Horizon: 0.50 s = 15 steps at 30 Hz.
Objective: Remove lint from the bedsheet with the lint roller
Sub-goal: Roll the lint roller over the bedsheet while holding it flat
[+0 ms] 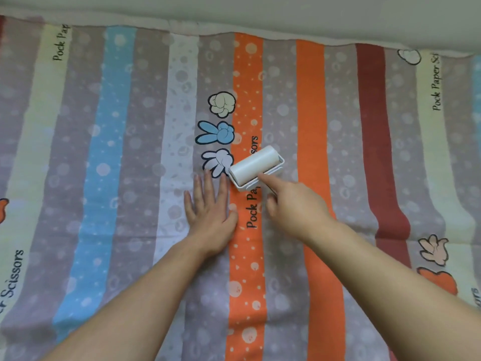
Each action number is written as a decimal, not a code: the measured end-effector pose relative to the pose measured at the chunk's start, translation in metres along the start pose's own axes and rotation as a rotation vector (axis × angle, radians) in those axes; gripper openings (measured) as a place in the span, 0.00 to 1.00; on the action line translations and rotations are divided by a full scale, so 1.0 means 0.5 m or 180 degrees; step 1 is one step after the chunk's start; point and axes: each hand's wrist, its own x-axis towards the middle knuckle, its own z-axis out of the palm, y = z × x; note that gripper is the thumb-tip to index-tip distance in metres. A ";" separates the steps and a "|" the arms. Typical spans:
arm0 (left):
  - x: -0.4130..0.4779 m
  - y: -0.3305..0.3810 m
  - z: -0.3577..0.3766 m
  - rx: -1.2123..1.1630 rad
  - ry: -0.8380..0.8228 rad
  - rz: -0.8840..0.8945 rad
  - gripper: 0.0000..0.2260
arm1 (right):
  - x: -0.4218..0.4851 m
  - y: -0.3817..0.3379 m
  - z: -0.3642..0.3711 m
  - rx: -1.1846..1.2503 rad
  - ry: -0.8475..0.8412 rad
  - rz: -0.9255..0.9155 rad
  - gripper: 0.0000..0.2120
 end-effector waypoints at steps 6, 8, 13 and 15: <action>0.011 -0.005 -0.011 -0.0036 -0.0409 0.0012 0.32 | -0.031 0.014 0.016 -0.0034 -0.0106 0.0240 0.26; 0.013 -0.003 -0.009 -0.0054 -0.0422 0.0002 0.32 | -0.054 0.022 0.012 -0.0132 -0.0205 0.0298 0.27; 0.012 0.003 0.005 0.0041 -0.0171 -0.0017 0.33 | -0.123 0.076 0.021 -0.0096 -0.0233 0.0287 0.27; 0.008 0.006 0.004 0.0062 -0.0064 -0.0028 0.33 | -0.156 0.096 0.034 -0.0057 -0.0242 0.0261 0.27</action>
